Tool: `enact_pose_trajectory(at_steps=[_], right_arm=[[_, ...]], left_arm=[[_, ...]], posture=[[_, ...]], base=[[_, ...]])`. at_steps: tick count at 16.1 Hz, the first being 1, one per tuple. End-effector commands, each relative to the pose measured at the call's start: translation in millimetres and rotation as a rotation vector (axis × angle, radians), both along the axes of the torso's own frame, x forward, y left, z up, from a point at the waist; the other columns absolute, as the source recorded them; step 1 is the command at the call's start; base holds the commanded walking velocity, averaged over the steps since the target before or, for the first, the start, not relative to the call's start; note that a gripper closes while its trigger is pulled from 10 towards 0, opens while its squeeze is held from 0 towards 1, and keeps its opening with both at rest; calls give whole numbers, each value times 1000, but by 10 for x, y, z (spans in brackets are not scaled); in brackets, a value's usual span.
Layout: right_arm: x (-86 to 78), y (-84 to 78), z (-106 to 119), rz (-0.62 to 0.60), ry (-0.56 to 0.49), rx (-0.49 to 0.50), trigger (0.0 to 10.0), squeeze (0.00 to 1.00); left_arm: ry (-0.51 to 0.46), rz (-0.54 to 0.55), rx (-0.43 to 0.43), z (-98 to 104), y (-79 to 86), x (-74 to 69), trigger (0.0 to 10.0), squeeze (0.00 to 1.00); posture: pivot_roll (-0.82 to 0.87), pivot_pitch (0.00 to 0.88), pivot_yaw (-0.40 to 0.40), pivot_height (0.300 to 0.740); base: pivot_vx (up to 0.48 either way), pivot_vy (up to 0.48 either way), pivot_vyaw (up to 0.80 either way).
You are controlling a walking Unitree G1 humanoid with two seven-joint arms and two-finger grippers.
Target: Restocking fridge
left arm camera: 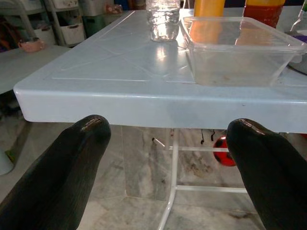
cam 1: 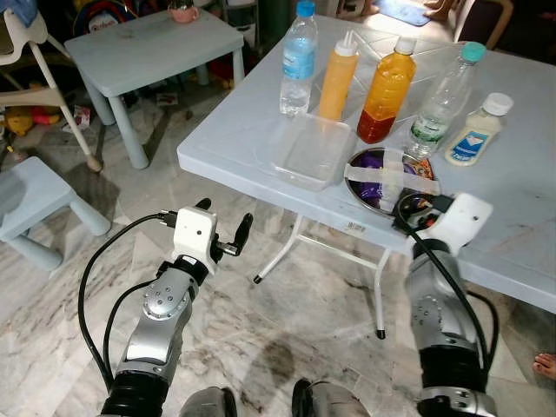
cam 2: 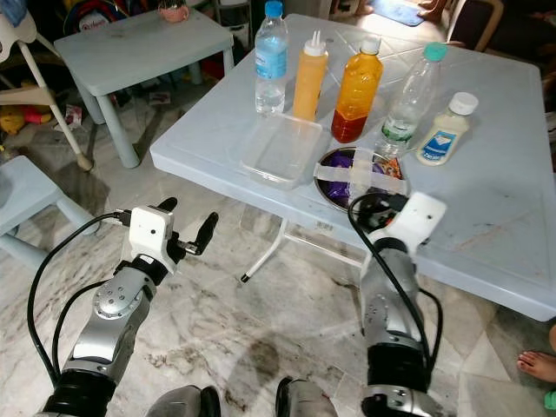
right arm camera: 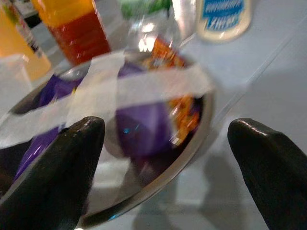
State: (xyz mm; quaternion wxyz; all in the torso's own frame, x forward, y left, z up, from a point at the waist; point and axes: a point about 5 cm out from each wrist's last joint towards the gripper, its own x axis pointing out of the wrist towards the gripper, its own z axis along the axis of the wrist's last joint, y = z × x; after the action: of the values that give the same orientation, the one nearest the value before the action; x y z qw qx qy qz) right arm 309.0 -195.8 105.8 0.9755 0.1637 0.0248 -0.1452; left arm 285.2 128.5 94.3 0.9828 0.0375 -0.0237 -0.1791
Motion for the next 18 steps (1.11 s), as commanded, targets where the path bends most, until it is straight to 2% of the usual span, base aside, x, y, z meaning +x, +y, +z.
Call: enact_pose_trajectory(at_steps=[1, 5, 9, 10, 11, 12, 13, 14, 15, 18], right_arm=[[-4, 53, -72, 25, 36, 28, 10000, 0], [-26, 226, -67, 78, 35, 55, 10000, 0], [-25, 251, -34, 78, 33, 100, 10000, 0], [-22, 240, -31, 72, 33, 105, 3373, 0], [-20, 209, -37, 59, 41, 100, 2196, 0], [-24, 178, -48, 42, 49, 112, 2078, 0], [-25, 143, -57, 25, 56, 115, 824, 0], [-23, 112, -61, 9, 61, 119, 941, 0], [-11, 76, -51, -8, 61, 123, 118, 0], [20, -38, -5, -52, 50, 115, 157, 0]], left_arm=[[-3, -11, 21, 8, -9, -25, 10000, 0], [-5, -16, 26, 18, -14, -24, 10000, 0], [-6, -16, 27, 26, -17, -15, 10000, 0], [-6, -17, 27, 25, -21, -16, 10000, 0], [-5, -19, 26, 24, -29, -17, 10000, 0], [-6, -20, 26, 23, -34, -19, 10000, 0], [-7, -20, 25, 27, -37, -19, 10000, 0], [-8, -20, 24, 31, -39, -17, 10000, 0], [-9, -20, 24, 36, -37, -14, 10000, 0], [-11, -23, 26, 44, -40, -8, 10000, 0]], posture=[[-19, 133, -6, 740], [-18, 136, -4, 740], [-21, 137, -3, 740], [-21, 137, -3, 740], [-21, 137, -4, 740], [-21, 137, -3, 740], [-20, 136, -3, 740], [-19, 136, -3, 740], [-20, 137, -1, 740], [-20, 138, 2, 740]], base=[[0, 0, 0], [0, 0, 0], [0, 0, 0], [0, 0, 0], [0, 0, 0], [0, 0, 0], [0, 0, 0], [0, 0, 0], [0, 0, 0], [0, 0, 0]])
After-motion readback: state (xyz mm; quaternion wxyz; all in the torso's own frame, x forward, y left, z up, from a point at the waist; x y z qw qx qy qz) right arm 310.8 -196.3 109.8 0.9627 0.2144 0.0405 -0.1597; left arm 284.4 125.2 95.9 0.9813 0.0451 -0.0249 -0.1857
